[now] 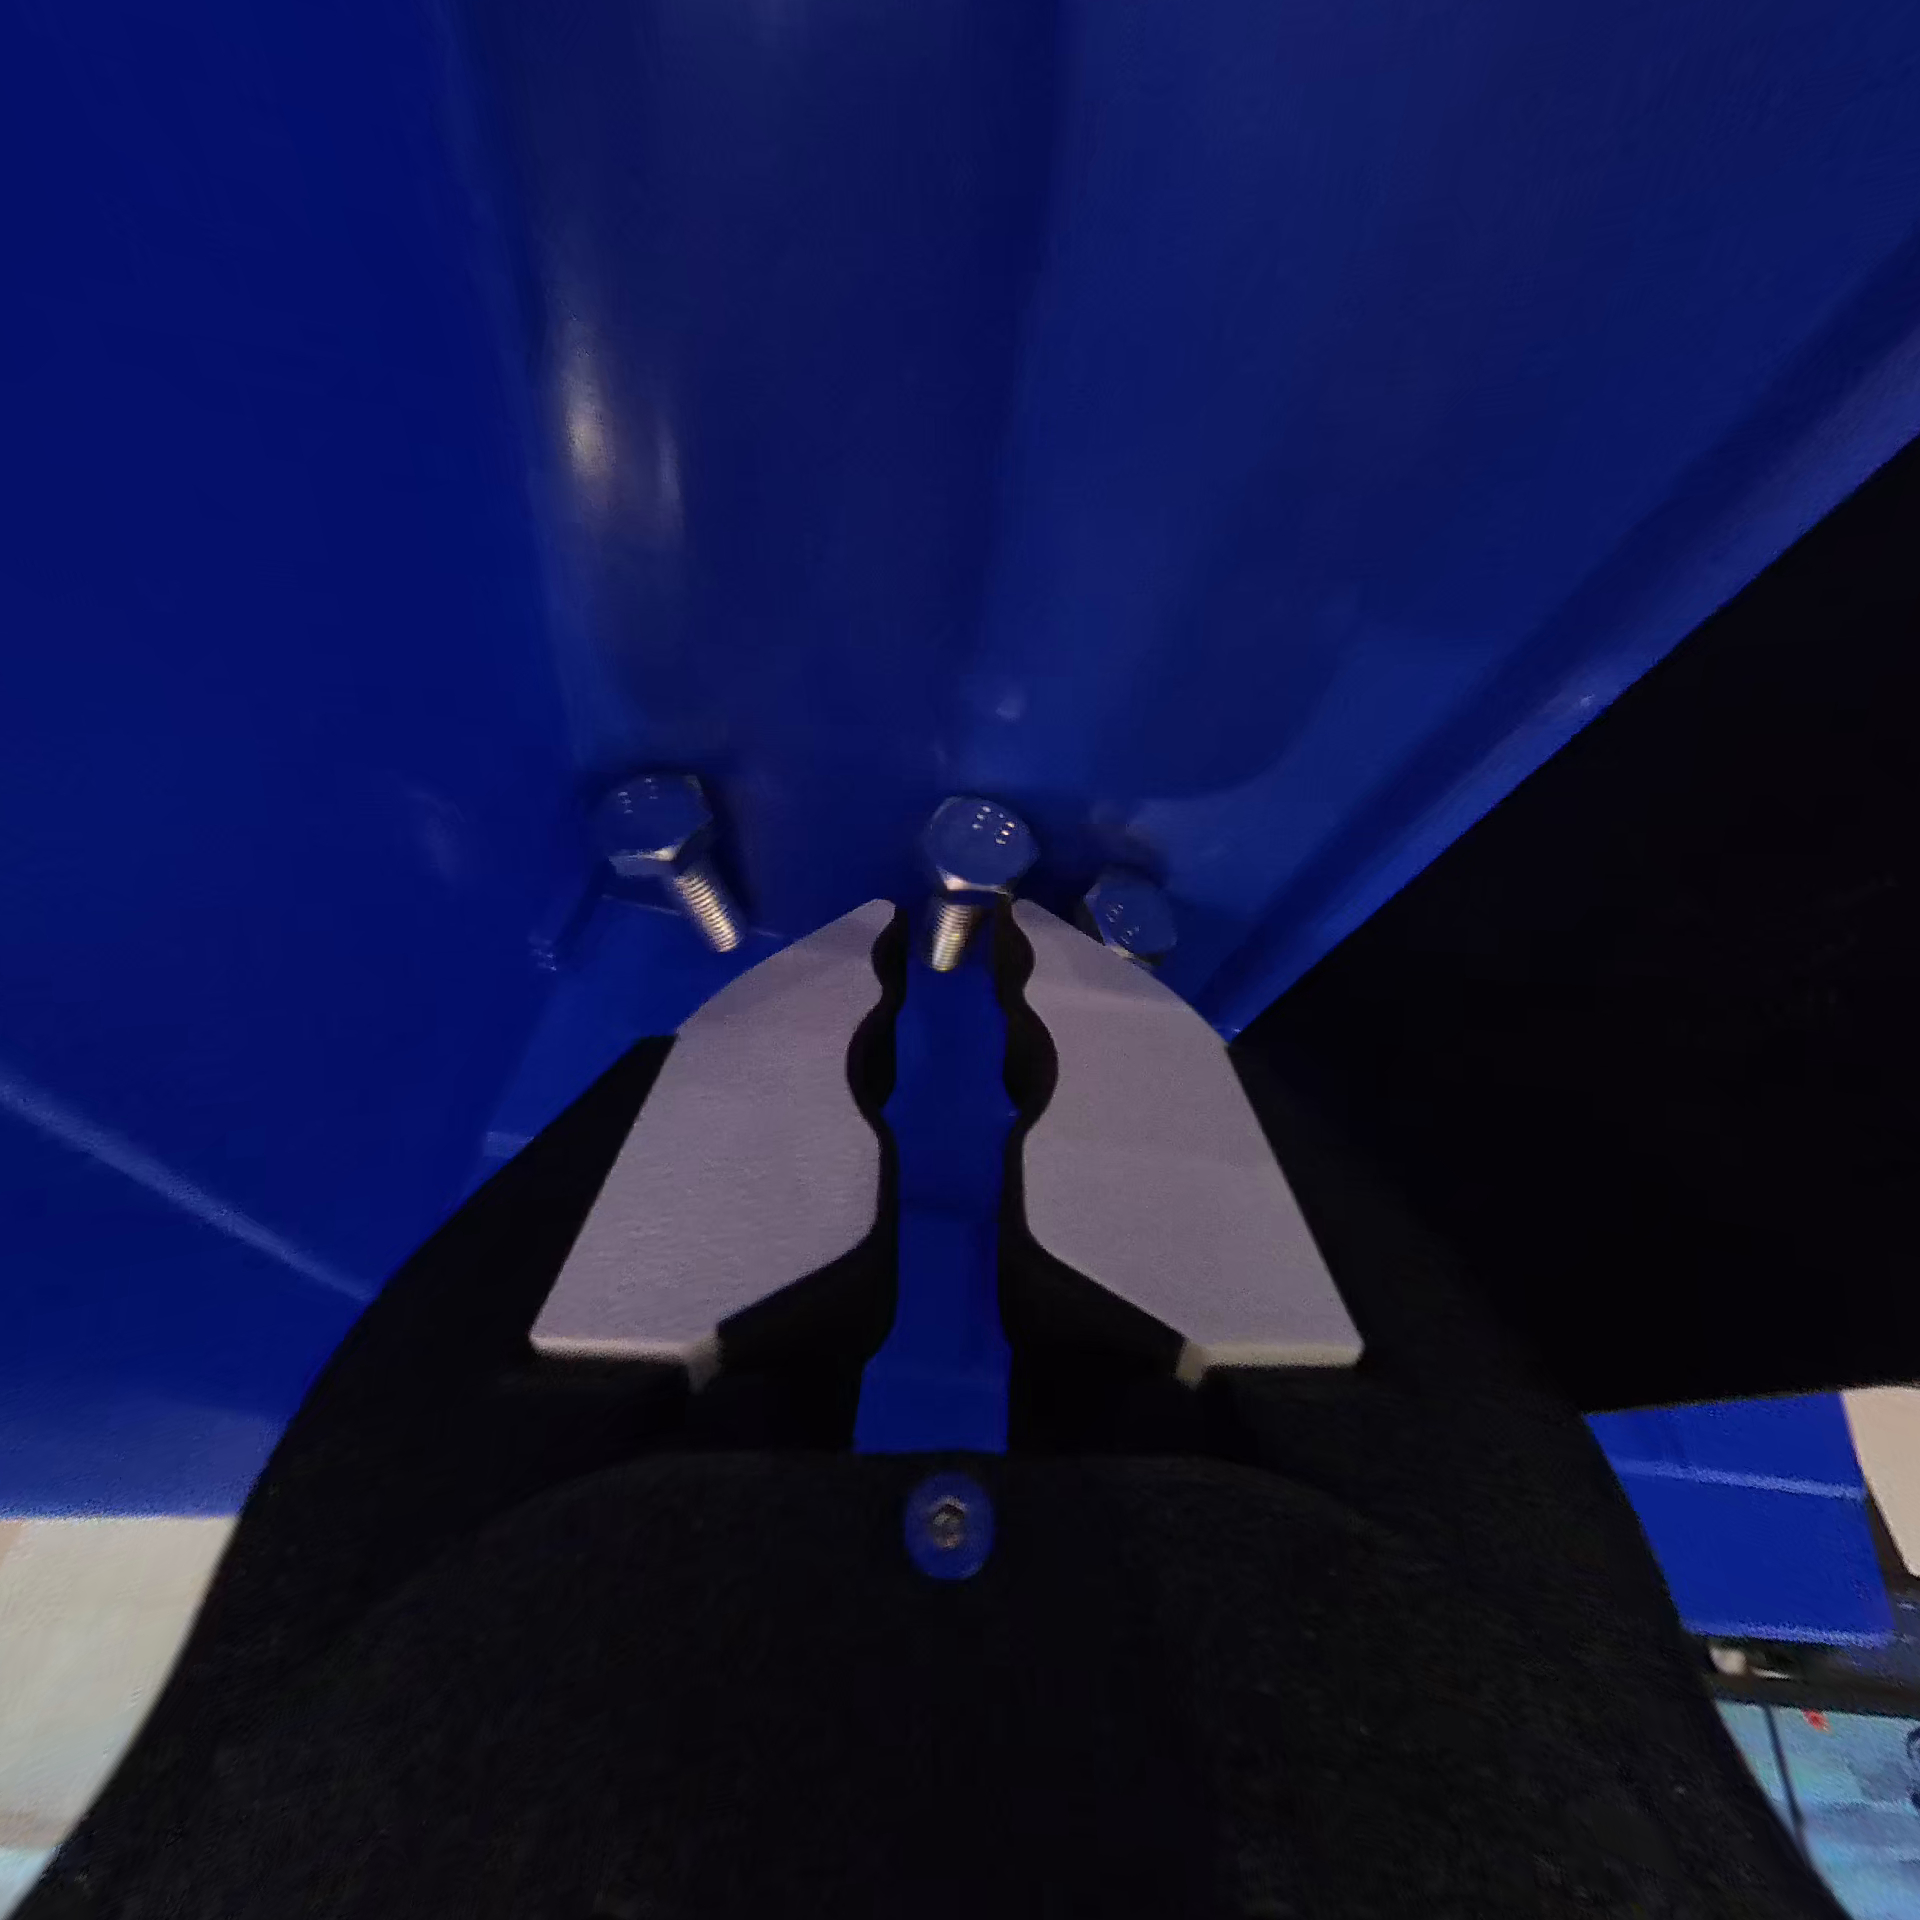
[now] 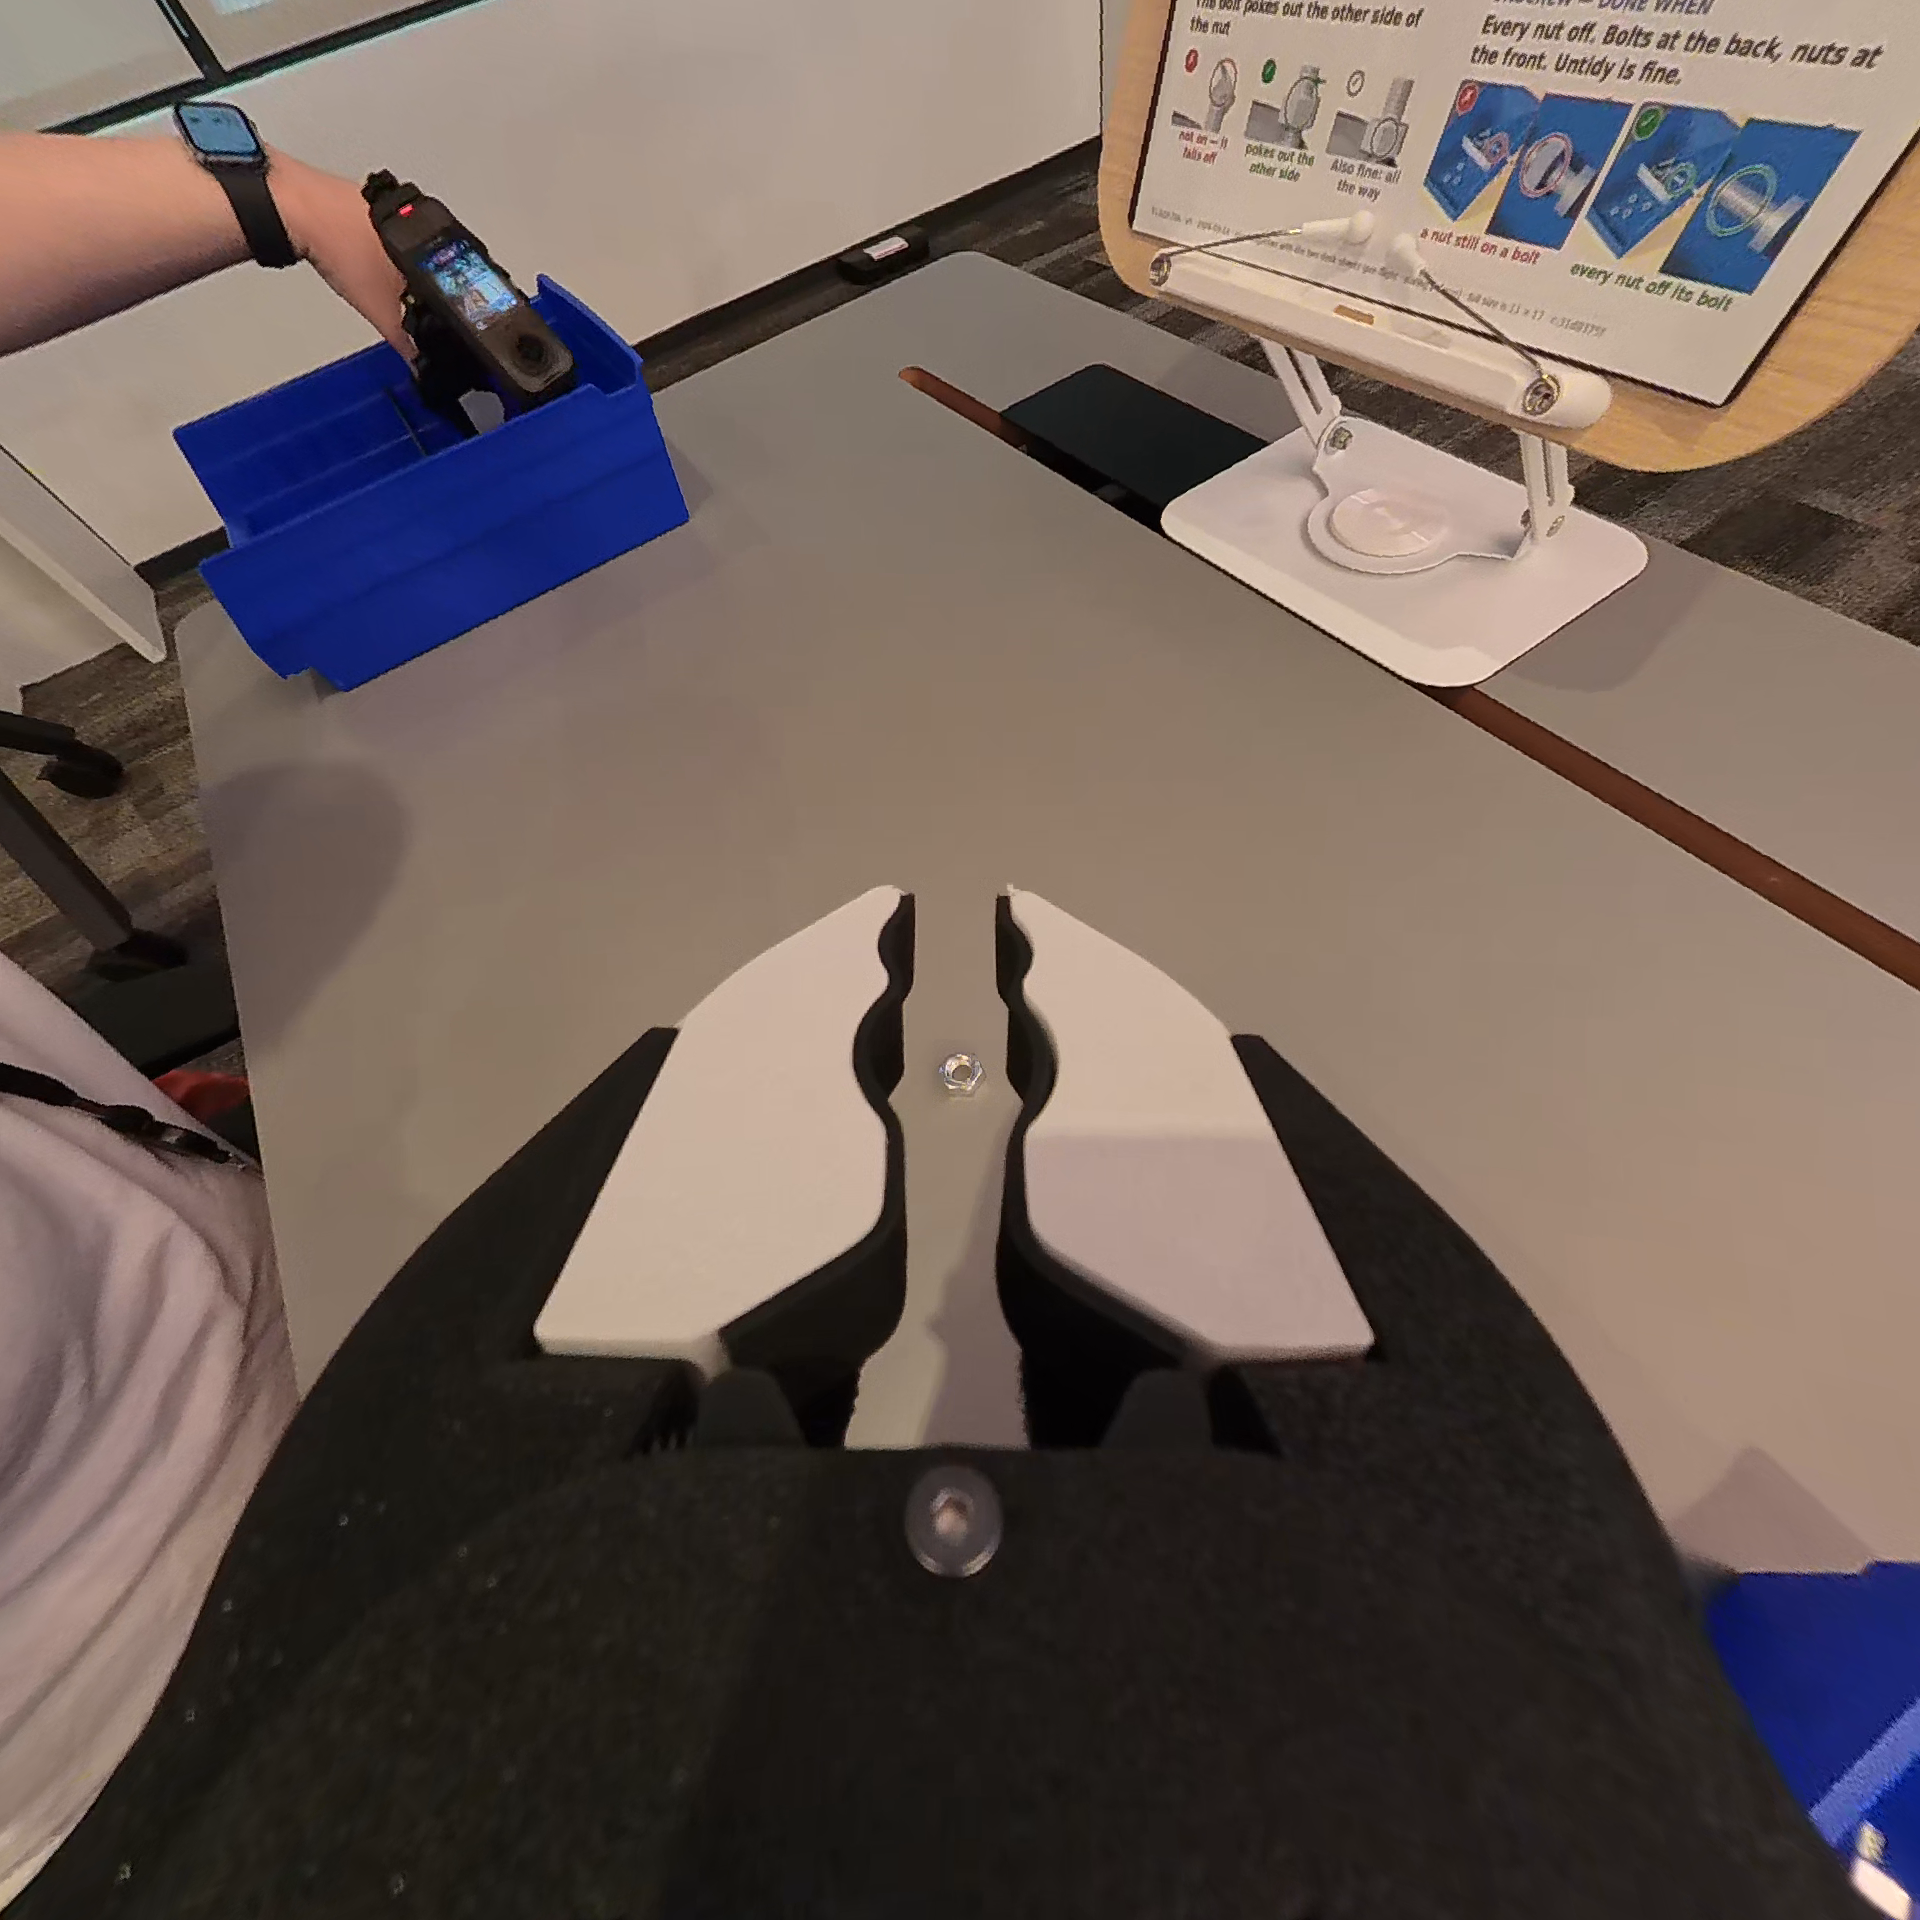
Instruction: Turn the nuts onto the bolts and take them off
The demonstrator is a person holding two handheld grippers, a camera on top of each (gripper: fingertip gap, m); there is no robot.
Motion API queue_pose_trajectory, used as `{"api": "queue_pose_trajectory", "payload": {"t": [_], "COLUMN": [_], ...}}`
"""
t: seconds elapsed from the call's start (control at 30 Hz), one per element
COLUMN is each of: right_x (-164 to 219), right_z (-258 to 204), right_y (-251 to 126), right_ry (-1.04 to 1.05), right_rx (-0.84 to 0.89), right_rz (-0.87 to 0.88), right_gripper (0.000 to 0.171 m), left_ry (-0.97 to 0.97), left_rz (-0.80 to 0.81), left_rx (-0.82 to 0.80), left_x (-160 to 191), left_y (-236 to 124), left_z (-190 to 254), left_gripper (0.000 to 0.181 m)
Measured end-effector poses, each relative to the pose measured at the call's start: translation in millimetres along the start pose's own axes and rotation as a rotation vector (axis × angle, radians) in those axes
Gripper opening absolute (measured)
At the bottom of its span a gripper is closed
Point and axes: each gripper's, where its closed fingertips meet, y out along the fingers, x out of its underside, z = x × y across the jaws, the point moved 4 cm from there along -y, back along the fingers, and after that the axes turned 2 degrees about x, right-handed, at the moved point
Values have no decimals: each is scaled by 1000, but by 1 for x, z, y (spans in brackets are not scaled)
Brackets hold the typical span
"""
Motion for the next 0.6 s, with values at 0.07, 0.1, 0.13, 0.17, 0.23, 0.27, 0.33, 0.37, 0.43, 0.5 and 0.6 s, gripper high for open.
{"api": "queue_pose_trajectory", "payload": {"t": [0.07,0.1,0.13,0.17,0.23,0.27,0.33,0.37,0.43,0.5,0.6], "right_x": [0,0,0,0,-1,0,0,0,0,-1,-2], "right_z": [0,1,1,1,2,2,2,1,0,0,0], "right_y": [-2,-2,-2,-2,-1,0,2,3,4,2,-2], "right_ry": [0,1,1,1,4,5,4,2,-5,-13,-10], "right_rx": [3,4,5,5,1,-1,-6,-10,-10,-8,-11], "right_rz": [-2,-2,-2,-1,4,5,2,-2,-8,-3,19], "right_gripper": [14,14,14,14,13,13,13,13,12,12,12], "left_ry": [-6,-6,-4,-8,-33,-38,-31,-27,-30,-17,16], "left_rz": [17,17,17,28,74,75,59,54,37,0,-58], "left_rx": [28,41,43,50,86,96,94,92,92,82,45], "left_x": [-1,-1,-2,-3,-10,-12,-13,-13,-14,-15,-17], "left_y": [0,0,0,0,-2,-3,-3,-3,-3,-3,-4], "left_z": [1,1,0,0,1,1,1,1,2,3,2], "left_gripper": [15,15,17,17,19,19,19,19,17,15,15]}}
